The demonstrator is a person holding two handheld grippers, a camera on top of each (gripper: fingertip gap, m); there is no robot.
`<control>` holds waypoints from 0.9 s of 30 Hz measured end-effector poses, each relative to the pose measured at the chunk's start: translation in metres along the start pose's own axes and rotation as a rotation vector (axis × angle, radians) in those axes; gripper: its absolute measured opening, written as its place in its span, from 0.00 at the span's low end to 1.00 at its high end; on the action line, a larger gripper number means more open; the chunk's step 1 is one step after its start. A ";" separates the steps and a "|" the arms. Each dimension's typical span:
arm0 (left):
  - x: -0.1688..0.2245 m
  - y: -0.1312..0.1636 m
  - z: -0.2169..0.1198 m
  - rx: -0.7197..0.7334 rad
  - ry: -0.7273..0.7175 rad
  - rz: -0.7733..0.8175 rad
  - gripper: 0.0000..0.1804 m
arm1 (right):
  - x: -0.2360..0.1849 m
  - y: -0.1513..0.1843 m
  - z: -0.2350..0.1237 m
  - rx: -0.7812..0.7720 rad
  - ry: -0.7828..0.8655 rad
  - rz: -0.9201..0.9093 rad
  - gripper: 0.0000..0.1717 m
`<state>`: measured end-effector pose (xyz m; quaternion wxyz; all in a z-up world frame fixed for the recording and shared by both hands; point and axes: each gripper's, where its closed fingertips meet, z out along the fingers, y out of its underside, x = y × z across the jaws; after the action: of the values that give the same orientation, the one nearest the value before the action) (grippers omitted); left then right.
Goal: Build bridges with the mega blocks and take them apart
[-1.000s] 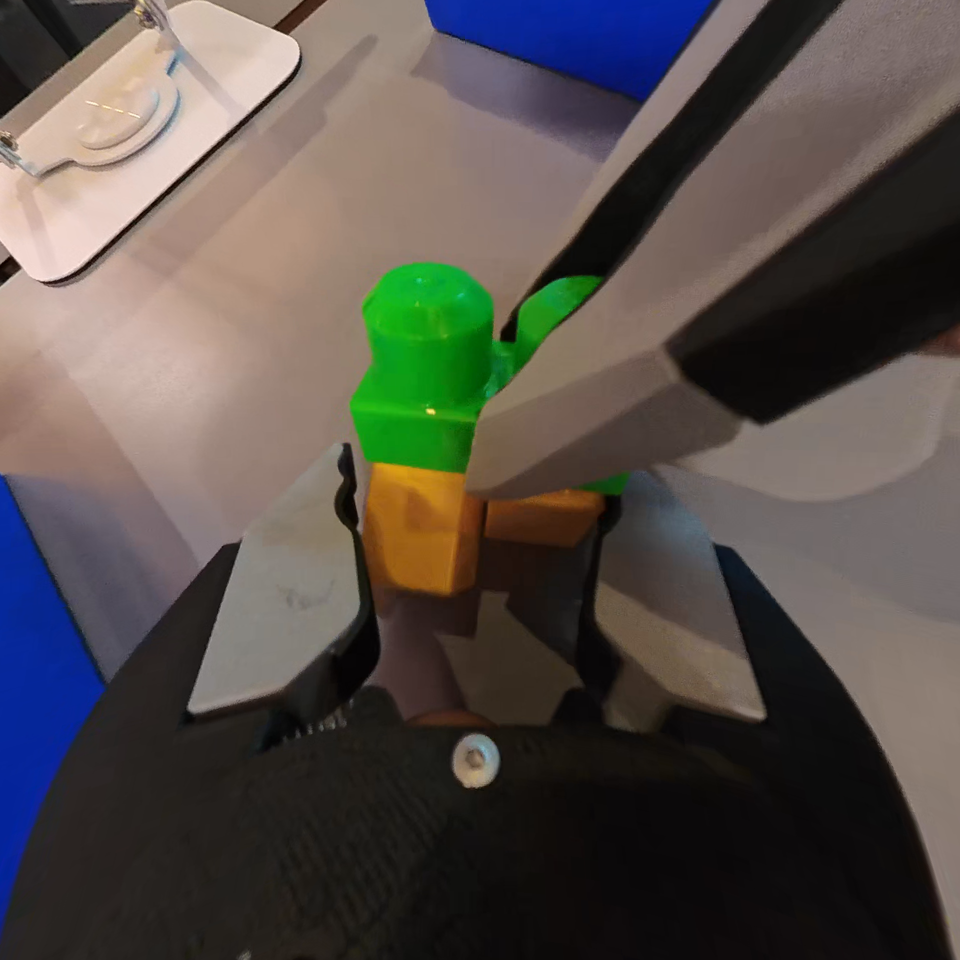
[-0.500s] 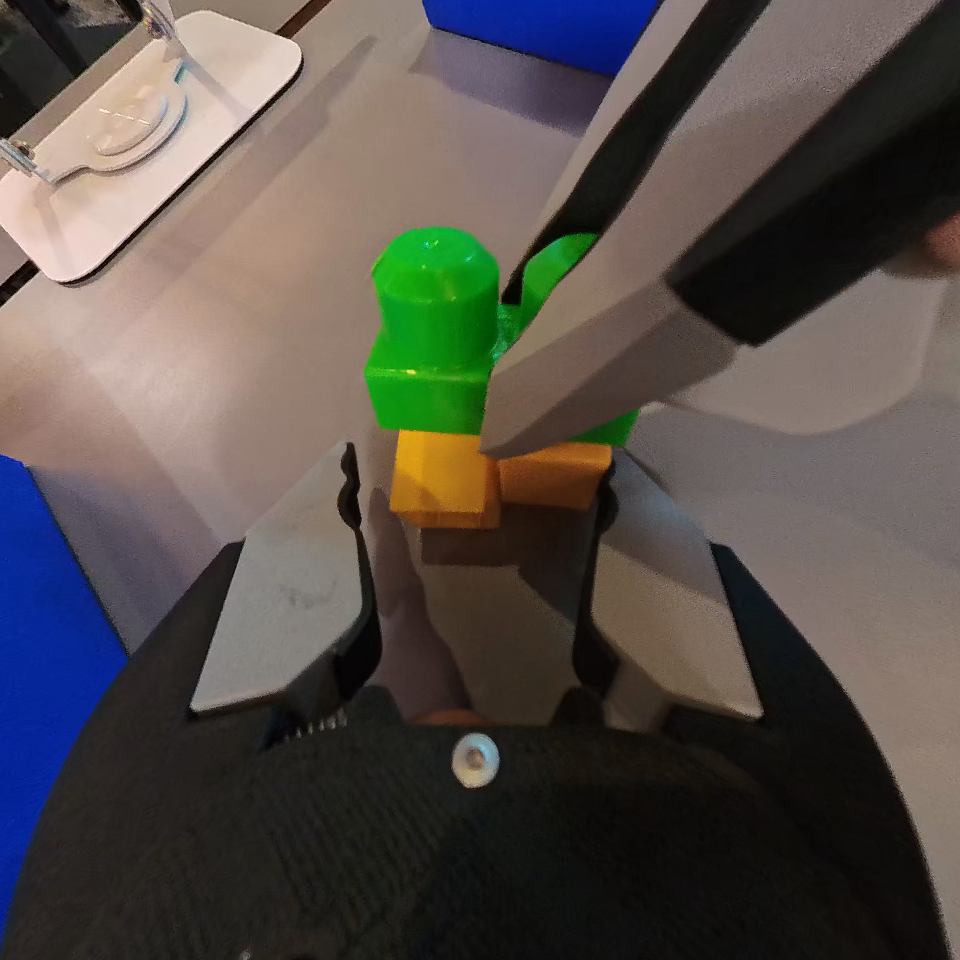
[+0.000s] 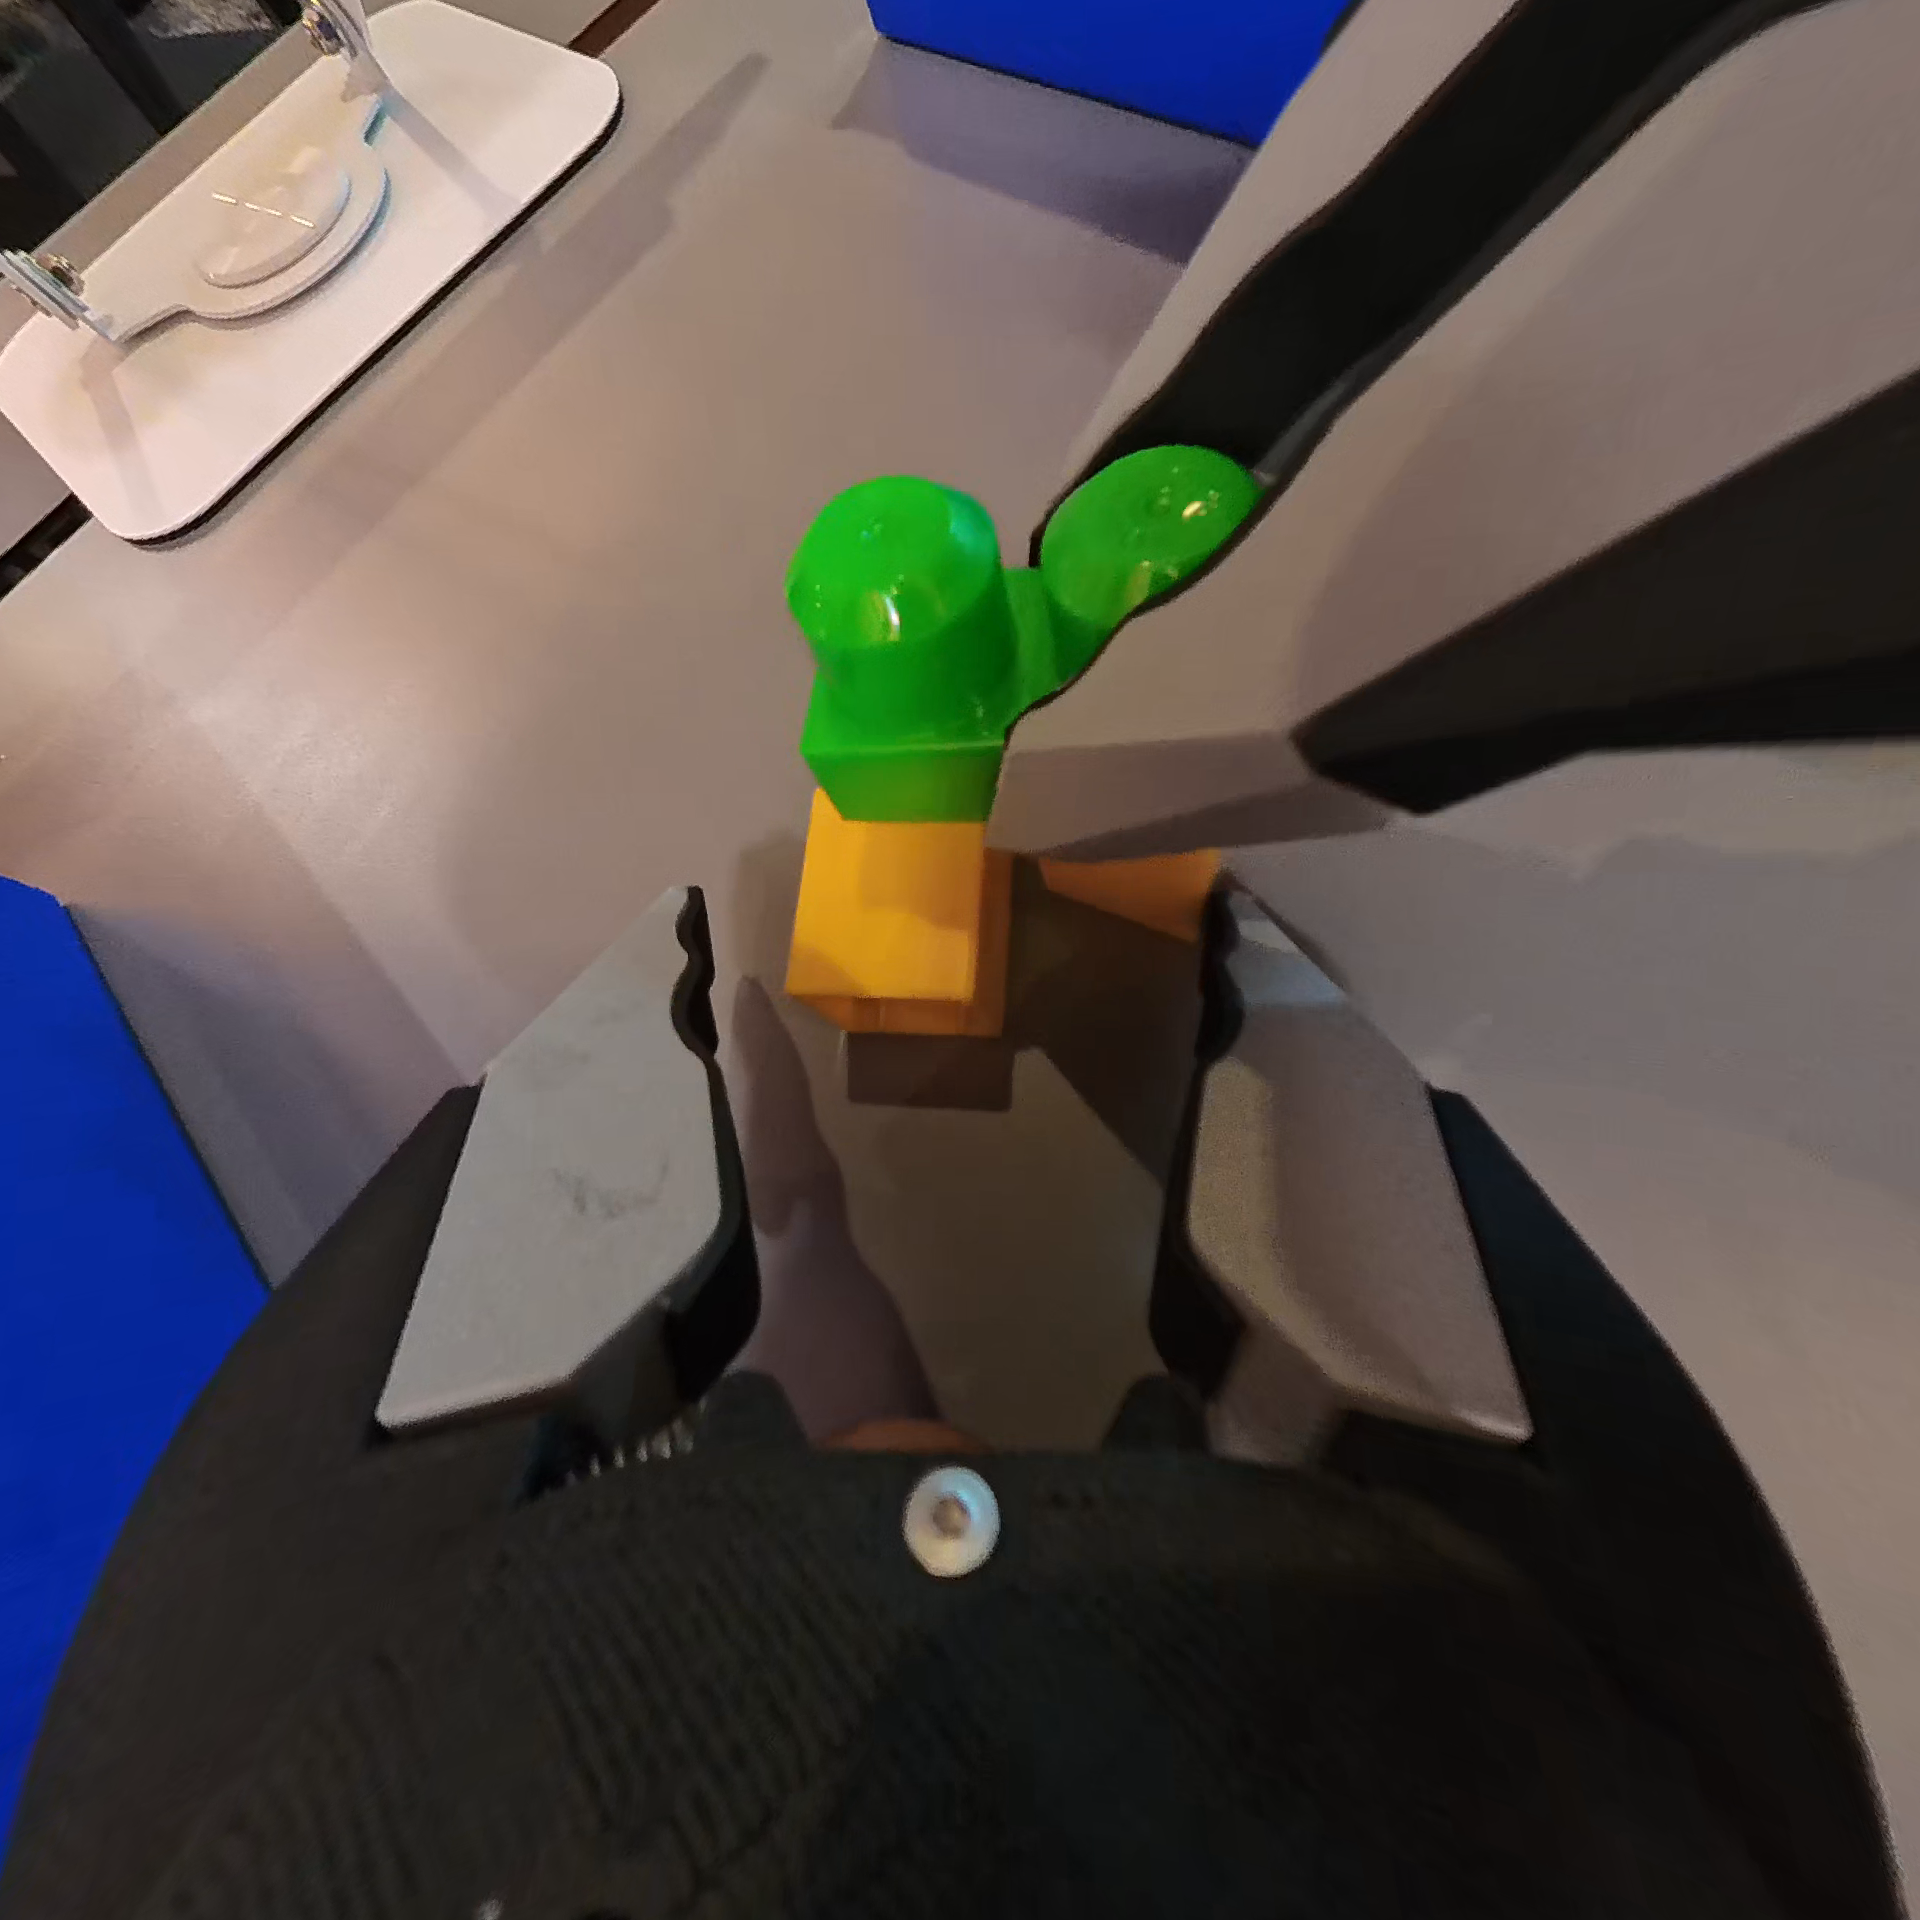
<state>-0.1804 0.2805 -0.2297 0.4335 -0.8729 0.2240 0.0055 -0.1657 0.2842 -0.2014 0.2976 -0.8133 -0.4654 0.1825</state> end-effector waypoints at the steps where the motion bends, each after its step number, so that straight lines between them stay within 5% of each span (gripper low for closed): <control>1: 0.000 0.000 0.000 -0.001 0.001 -0.001 0.51 | 0.001 0.000 0.000 0.013 -0.007 0.013 0.19; 12: -0.003 0.004 -0.004 -0.003 0.000 -0.006 0.50 | 0.008 0.004 -0.019 0.222 -0.288 0.178 0.19; 20: -0.012 -0.013 -0.018 0.122 -0.014 -0.044 0.31 | 0.013 0.008 -0.050 0.240 -0.319 0.025 0.19; 27: -0.020 0.002 0.009 -0.059 -0.008 -0.027 0.31 | 0.008 0.003 -0.068 0.320 -0.457 0.002 0.19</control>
<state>-0.1974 0.2944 -0.2327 0.4087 -0.8881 0.2101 0.0099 -0.1207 0.2683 -0.1521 0.3092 -0.6943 -0.4849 0.4327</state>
